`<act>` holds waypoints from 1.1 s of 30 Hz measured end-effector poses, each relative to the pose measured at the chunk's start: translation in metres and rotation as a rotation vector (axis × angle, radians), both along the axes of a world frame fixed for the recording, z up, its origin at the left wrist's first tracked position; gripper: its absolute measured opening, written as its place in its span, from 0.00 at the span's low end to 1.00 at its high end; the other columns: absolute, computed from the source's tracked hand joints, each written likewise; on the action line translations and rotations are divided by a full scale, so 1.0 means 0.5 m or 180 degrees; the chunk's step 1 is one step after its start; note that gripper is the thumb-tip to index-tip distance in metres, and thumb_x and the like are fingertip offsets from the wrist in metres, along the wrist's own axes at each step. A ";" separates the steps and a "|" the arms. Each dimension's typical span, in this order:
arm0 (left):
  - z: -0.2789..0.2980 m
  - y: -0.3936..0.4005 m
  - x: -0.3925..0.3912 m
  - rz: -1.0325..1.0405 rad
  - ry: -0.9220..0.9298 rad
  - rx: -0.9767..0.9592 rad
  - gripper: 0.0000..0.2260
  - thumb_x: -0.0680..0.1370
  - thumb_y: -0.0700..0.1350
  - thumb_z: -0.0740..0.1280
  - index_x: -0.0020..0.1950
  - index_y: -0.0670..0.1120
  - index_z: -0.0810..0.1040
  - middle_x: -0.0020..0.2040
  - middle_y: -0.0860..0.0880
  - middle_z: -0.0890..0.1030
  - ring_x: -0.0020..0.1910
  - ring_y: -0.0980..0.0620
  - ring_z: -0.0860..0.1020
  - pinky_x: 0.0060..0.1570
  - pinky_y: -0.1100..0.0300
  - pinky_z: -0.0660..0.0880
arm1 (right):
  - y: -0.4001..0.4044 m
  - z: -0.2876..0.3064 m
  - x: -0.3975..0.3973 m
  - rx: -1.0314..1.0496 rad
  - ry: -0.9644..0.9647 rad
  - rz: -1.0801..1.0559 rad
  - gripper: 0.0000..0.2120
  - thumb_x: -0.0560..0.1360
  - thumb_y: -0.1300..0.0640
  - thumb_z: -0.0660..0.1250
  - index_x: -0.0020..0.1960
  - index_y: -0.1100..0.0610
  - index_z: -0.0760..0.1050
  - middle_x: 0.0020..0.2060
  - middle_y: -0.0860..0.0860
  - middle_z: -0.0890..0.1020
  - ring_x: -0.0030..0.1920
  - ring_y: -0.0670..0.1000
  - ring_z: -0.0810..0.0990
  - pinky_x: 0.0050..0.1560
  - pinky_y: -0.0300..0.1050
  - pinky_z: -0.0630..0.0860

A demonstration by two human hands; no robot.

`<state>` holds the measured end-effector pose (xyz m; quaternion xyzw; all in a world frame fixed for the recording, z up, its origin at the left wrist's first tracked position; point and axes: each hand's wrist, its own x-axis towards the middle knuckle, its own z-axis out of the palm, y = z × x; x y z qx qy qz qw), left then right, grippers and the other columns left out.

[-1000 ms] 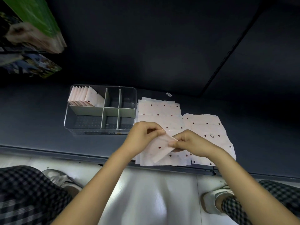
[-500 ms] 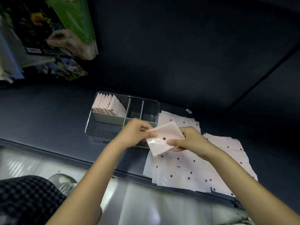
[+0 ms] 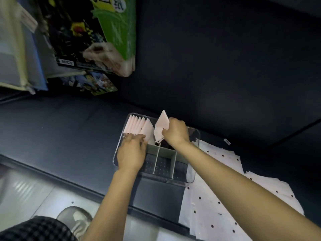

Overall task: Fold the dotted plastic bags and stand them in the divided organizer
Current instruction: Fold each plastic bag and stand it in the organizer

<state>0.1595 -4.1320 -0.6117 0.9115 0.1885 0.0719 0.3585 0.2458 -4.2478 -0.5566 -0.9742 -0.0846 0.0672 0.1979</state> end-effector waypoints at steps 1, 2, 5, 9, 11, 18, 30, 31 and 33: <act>-0.003 0.000 -0.001 0.0006 -0.0021 -0.0031 0.14 0.80 0.48 0.60 0.63 0.47 0.76 0.60 0.43 0.75 0.59 0.43 0.73 0.55 0.50 0.71 | 0.011 -0.007 0.006 -0.0171 -0.0026 -0.0019 0.08 0.73 0.64 0.64 0.52 0.62 0.74 0.49 0.60 0.80 0.48 0.60 0.79 0.38 0.46 0.73; -0.006 0.000 -0.002 0.0009 -0.0030 -0.0063 0.14 0.80 0.48 0.61 0.63 0.48 0.76 0.60 0.43 0.75 0.60 0.43 0.73 0.56 0.50 0.71 | 0.021 -0.014 0.010 -0.0318 -0.0023 -0.0021 0.09 0.73 0.65 0.64 0.52 0.62 0.74 0.50 0.60 0.80 0.49 0.60 0.79 0.39 0.47 0.74; -0.014 0.002 -0.003 -0.0034 -0.0094 -0.0227 0.14 0.79 0.47 0.62 0.64 0.48 0.76 0.60 0.44 0.75 0.60 0.43 0.72 0.57 0.50 0.71 | 0.047 -0.036 0.017 -0.0649 0.0201 0.0097 0.10 0.73 0.65 0.64 0.53 0.62 0.75 0.51 0.60 0.80 0.51 0.60 0.80 0.41 0.46 0.74; -0.026 0.001 -0.011 -0.0015 -0.0084 -0.0415 0.15 0.79 0.48 0.63 0.65 0.51 0.74 0.65 0.44 0.71 0.63 0.44 0.69 0.57 0.50 0.71 | 0.086 -0.051 0.017 -0.0368 0.0841 0.0044 0.13 0.78 0.55 0.59 0.55 0.62 0.76 0.53 0.59 0.80 0.53 0.58 0.79 0.47 0.47 0.76; -0.031 -0.002 -0.015 0.0024 -0.0114 -0.0493 0.15 0.79 0.49 0.63 0.65 0.52 0.74 0.64 0.45 0.72 0.62 0.45 0.70 0.56 0.50 0.72 | 0.098 -0.050 0.021 0.0153 0.1269 -0.0161 0.25 0.80 0.44 0.51 0.59 0.62 0.75 0.55 0.59 0.80 0.55 0.58 0.79 0.56 0.50 0.76; -0.037 -0.011 -0.012 0.0075 -0.0219 -0.0765 0.15 0.78 0.47 0.64 0.66 0.52 0.74 0.59 0.48 0.74 0.59 0.47 0.73 0.55 0.48 0.73 | 0.098 -0.063 0.037 0.1014 0.1956 -0.0608 0.26 0.81 0.43 0.48 0.64 0.61 0.71 0.56 0.59 0.79 0.55 0.57 0.79 0.59 0.54 0.76; -0.024 -0.046 -0.030 0.0423 -0.0759 -0.0720 0.10 0.79 0.43 0.63 0.59 0.47 0.77 0.54 0.48 0.78 0.50 0.47 0.76 0.48 0.52 0.74 | 0.046 -0.050 0.019 0.1361 0.1539 -0.0589 0.24 0.79 0.40 0.55 0.46 0.60 0.75 0.43 0.57 0.81 0.46 0.57 0.83 0.52 0.51 0.80; -0.019 -0.063 -0.035 0.0362 -0.0842 -0.0720 0.09 0.79 0.43 0.63 0.58 0.46 0.78 0.54 0.48 0.78 0.49 0.47 0.76 0.47 0.52 0.74 | 0.018 -0.041 0.007 0.1544 0.1405 -0.0614 0.22 0.79 0.42 0.56 0.45 0.60 0.76 0.43 0.57 0.82 0.44 0.56 0.83 0.51 0.50 0.81; -0.009 -0.105 -0.048 0.0076 -0.0951 -0.0731 0.07 0.78 0.42 0.64 0.54 0.46 0.79 0.50 0.48 0.80 0.45 0.48 0.77 0.44 0.53 0.74 | -0.056 -0.025 -0.028 0.2149 0.1264 -0.0530 0.18 0.80 0.48 0.59 0.47 0.61 0.78 0.41 0.57 0.83 0.40 0.52 0.83 0.46 0.42 0.81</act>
